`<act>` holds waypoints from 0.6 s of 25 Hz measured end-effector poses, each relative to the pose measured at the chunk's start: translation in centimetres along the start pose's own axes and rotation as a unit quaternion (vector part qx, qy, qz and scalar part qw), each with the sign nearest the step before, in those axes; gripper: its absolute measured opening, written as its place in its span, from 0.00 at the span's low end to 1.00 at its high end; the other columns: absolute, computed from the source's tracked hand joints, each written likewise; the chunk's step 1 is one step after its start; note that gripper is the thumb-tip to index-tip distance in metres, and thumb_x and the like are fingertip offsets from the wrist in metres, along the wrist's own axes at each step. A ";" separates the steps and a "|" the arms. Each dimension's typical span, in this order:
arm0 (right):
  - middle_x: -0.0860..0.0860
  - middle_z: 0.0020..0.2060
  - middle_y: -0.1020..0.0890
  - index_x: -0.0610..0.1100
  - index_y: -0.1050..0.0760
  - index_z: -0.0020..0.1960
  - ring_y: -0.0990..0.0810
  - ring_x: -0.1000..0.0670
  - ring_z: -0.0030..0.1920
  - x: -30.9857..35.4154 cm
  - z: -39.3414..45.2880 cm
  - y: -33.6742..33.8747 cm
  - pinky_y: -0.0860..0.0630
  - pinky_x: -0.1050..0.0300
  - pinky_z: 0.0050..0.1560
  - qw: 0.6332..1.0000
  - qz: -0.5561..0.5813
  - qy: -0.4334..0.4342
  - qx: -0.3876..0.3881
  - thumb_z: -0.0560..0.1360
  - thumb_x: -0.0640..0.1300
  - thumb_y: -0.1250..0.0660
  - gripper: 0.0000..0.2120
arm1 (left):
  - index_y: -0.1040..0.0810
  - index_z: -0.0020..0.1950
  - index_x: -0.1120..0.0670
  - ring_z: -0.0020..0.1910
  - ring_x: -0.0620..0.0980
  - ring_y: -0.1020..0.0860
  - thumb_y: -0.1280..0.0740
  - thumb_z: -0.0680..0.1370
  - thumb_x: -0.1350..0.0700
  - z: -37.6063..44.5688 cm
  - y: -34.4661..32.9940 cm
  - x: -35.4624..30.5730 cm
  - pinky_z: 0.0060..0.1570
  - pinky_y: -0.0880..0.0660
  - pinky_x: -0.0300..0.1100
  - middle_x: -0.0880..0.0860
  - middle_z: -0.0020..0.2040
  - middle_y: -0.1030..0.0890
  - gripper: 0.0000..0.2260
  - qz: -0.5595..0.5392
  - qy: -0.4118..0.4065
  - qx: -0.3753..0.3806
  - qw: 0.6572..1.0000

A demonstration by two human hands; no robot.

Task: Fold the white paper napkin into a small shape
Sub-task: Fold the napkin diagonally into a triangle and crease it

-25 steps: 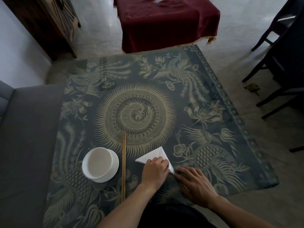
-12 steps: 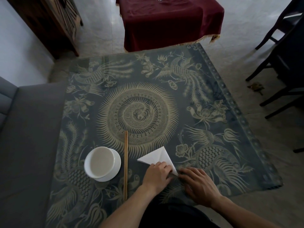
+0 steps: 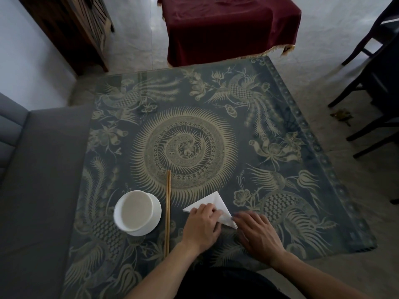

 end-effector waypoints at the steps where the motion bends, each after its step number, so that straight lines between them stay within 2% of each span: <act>1: 0.48 0.67 0.25 0.44 0.27 0.70 0.26 0.44 0.66 0.4 1.0 0.0 0.26 0.47 0.60 1.000 -0.011 -0.022 0.010 0.77 0.52 0.40 0.24 | 0.26 0.65 0.52 0.60 0.54 0.27 0.40 0.76 0.48 -0.1 0.2 0.6 0.57 0.29 0.51 0.52 0.60 0.25 0.18 0.011 0.007 -0.007 1.000; 3: 0.46 0.76 0.36 0.41 0.37 0.76 0.38 0.42 0.75 1.7 2.9 -0.5 0.35 0.42 0.70 0.997 -0.031 -0.038 0.054 0.79 0.56 0.45 0.30 | 0.33 0.73 0.55 0.73 0.55 0.36 0.42 0.79 0.47 -0.3 -0.2 1.7 0.70 0.38 0.54 0.55 0.73 0.33 0.25 0.020 0.030 0.026 0.999; 4: 0.46 0.78 0.44 0.41 0.44 0.78 0.46 0.43 0.77 2.3 3.9 -1.0 0.43 0.41 0.75 0.996 -0.040 -0.030 0.074 0.81 0.57 0.47 0.31 | 0.41 0.77 0.57 0.77 0.55 0.45 0.45 0.80 0.46 -0.3 -0.6 2.1 0.74 0.46 0.55 0.55 0.79 0.43 0.28 0.029 0.042 0.051 0.997; 6: 0.47 0.78 0.59 0.42 0.58 0.79 0.61 0.43 0.77 3.1 5.5 -2.0 0.61 0.40 0.76 0.991 -0.051 -0.011 0.127 0.82 0.58 0.52 0.33 | 0.58 0.79 0.56 0.77 0.50 0.63 0.52 0.82 0.42 -0.5 -1.5 2.9 0.75 0.62 0.54 0.52 0.80 0.63 0.31 0.048 0.054 0.105 0.992; 7: 0.48 0.77 0.65 0.42 0.64 0.78 0.67 0.44 0.76 3.3 6.0 -2.4 0.66 0.39 0.74 0.987 -0.062 -0.003 0.148 0.82 0.59 0.55 0.34 | 0.64 0.78 0.55 0.76 0.48 0.67 0.55 0.82 0.40 -0.6 -1.9 3.2 0.74 0.65 0.54 0.50 0.78 0.68 0.32 0.056 0.055 0.126 0.989; 9: 0.48 0.75 0.70 0.43 0.69 0.77 0.72 0.44 0.75 3.0 6.5 -3.2 0.70 0.39 0.72 0.980 -0.088 0.009 0.179 0.80 0.61 0.60 0.35 | 0.69 0.76 0.54 0.74 0.46 0.71 0.59 0.81 0.37 -0.9 -2.4 3.6 0.73 0.67 0.55 0.49 0.77 0.70 0.33 0.061 0.060 0.156 0.984; 13: 0.49 0.76 0.69 0.46 0.69 0.77 0.73 0.47 0.74 2.5 6.6 -4.0 0.69 0.40 0.71 0.978 -0.076 0.010 0.193 0.79 0.64 0.61 0.35 | 0.70 0.76 0.52 0.74 0.46 0.69 0.64 0.78 0.34 -1.3 -2.8 4.0 0.73 0.66 0.57 0.49 0.77 0.69 0.34 0.054 0.067 0.180 0.980; 15: 0.51 0.76 0.69 0.47 0.70 0.77 0.73 0.47 0.74 2.2 6.4 -4.3 0.70 0.39 0.71 0.978 -0.074 0.005 0.195 0.79 0.66 0.63 0.36 | 0.70 0.75 0.52 0.75 0.47 0.69 0.63 0.78 0.34 -1.6 -2.7 4.1 0.73 0.66 0.57 0.49 0.77 0.69 0.33 0.051 0.069 0.176 0.981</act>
Point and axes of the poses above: each hand's wrist, its own z-axis towards the middle knuckle, its own y-axis out of the back of the hand, x = y × z, the point moved 7 cm from there along z, towards the middle knuckle
